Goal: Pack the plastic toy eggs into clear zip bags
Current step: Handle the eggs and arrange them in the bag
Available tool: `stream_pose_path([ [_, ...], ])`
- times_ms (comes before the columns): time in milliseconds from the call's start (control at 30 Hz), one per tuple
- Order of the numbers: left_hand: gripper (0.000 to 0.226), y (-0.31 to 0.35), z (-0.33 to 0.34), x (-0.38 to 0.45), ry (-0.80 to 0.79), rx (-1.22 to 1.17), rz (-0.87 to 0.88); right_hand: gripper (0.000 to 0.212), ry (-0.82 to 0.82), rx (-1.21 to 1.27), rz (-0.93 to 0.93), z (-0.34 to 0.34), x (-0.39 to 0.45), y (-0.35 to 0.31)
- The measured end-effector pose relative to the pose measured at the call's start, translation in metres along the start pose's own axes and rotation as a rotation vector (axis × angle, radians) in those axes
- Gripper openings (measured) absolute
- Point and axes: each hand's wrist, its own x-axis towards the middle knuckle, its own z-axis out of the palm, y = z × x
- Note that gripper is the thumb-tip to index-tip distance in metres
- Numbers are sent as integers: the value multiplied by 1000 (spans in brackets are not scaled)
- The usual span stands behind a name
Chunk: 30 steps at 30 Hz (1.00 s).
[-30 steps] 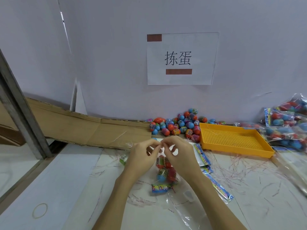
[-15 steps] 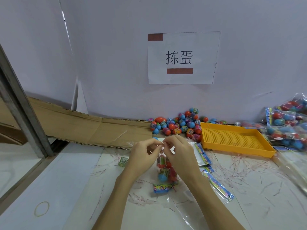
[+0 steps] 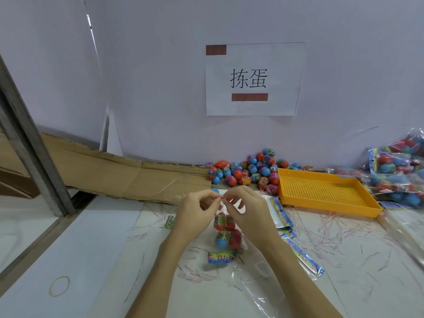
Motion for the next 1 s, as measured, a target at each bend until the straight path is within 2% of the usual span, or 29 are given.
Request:
stream_pose_path([
  [233, 11, -1, 2, -1, -65, 47, 27, 3, 47, -75, 26, 0, -2, -4],
  [400, 9, -1, 3, -1, -82, 82, 31, 13, 58, -119, 37, 0, -1, -11],
  [900, 5, 5, 2, -3, -52, 194, 21, 20, 45, -111, 111, 6, -2, -11],
  [1000, 11, 5, 1, -3, -20, 219, 6, 25, 71, -100, 155, 4, -2, -7],
])
